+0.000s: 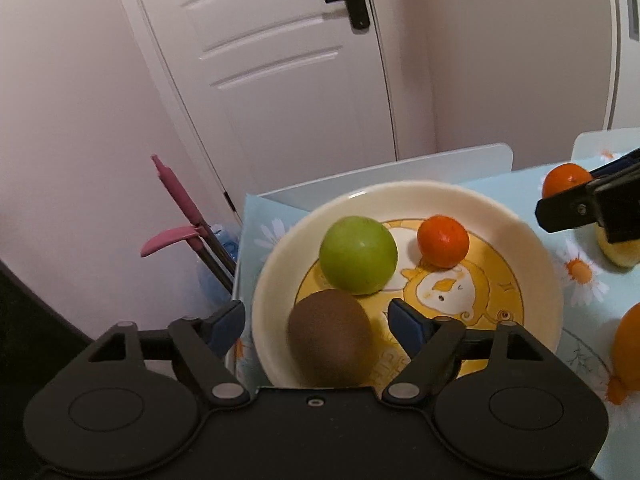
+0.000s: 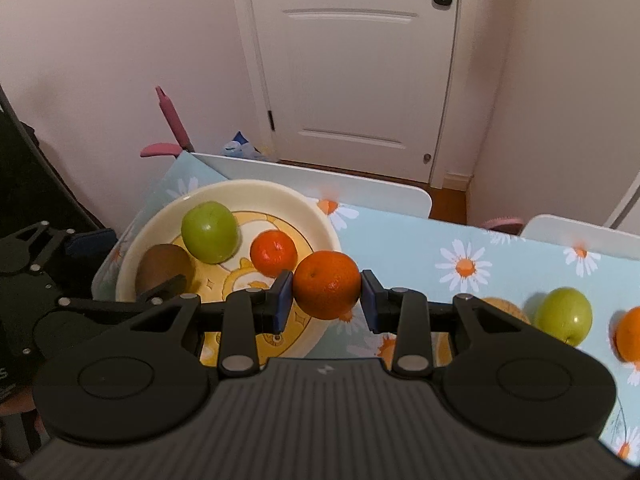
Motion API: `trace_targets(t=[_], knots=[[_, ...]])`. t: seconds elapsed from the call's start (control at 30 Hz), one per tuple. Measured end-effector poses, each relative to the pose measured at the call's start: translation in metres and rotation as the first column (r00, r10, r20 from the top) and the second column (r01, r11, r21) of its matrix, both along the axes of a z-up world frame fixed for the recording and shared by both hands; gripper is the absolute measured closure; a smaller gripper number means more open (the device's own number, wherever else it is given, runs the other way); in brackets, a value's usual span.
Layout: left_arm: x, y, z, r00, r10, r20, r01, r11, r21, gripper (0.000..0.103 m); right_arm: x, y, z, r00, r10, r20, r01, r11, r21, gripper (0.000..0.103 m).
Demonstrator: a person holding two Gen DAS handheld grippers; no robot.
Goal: Organize fruits
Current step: 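Release the kiwi into the dish while the right tool releases its tangerine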
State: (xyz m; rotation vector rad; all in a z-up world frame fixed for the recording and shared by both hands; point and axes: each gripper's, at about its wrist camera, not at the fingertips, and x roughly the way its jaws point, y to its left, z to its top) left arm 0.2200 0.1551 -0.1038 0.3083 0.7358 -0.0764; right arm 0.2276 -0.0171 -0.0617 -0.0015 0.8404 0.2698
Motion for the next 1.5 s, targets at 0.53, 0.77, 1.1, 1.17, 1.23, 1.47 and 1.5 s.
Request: trace_targets(t=[0.53,0.77,1.1,1.17,1.23,1.47,1.5], knots=[[-0.046,0.004,0.029,0.995,0.094,-0.027,-0.097,0.988,-0.123,0.000,0.015,0.020,-0.011,0.969,0.245,-0.017,-0.245,0.969,-0.033,0.053],[-0.054,0.000,0.026,0.995,0.085,-0.053,-0.091,0.990,-0.112,0.000,0.022,0.033,-0.037,0.955,0.291,-0.054,-0.294,0.954,-0.060,0.053],[-0.063,0.001,0.018,0.994,0.073,-0.075,-0.080,0.992,-0.096,0.000,0.012,0.029,-0.032,0.966,0.258,-0.010,-0.258,0.965,-0.048,0.006],[-0.067,0.002,0.020,0.995,0.072,-0.068,-0.078,0.992,-0.095,0.000,0.005,0.025,-0.023,0.972,0.233,0.018,-0.232,0.972,-0.042,0.000],[-0.070,0.003,0.023,0.996,0.069,-0.063,-0.075,0.992,-0.099,0.000,0.000,0.022,-0.016,0.978,0.209,0.028,-0.208,0.978,-0.029,0.000],[-0.080,0.005,0.036,0.998,0.059,-0.030,-0.062,0.994,-0.094,0.000,-0.019,0.011,0.002,0.991,0.133,0.029,-0.133,0.991,-0.001,0.000],[-0.082,0.005,0.038,0.998,0.056,-0.025,-0.058,0.994,-0.095,0.000,-0.023,0.009,0.005,0.992,0.124,0.030,-0.124,0.992,0.001,0.000]])
